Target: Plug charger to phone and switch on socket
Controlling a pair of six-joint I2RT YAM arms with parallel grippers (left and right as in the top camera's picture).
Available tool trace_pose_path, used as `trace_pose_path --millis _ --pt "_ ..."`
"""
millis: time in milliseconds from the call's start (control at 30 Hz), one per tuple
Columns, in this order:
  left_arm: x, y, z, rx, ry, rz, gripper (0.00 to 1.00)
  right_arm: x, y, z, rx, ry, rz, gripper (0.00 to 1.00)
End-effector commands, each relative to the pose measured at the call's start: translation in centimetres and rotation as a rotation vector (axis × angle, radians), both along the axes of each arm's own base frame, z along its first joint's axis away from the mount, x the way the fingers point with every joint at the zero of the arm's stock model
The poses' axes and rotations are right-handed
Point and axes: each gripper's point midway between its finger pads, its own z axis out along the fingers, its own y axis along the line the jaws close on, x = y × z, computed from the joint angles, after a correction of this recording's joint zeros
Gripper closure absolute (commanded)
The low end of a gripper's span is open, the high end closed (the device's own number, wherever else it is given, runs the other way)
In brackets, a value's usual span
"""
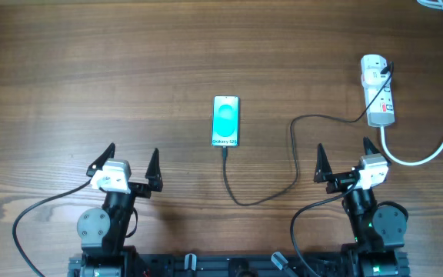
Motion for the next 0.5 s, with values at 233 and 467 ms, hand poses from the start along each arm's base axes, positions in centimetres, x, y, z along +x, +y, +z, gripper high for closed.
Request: trace_pose_path --millis 233,467 --pt "0.13 1.45 -0.49 0.018 0.008 0.086 0.00 -0.03 -0.07 0.16 0.008 -0.008 -0.002 0.00" --pt "0.14 1.51 -0.51 0.019 0.009 0.090 0.00 -0.03 -0.07 0.16 0.008 -0.008 -0.002 0.00"
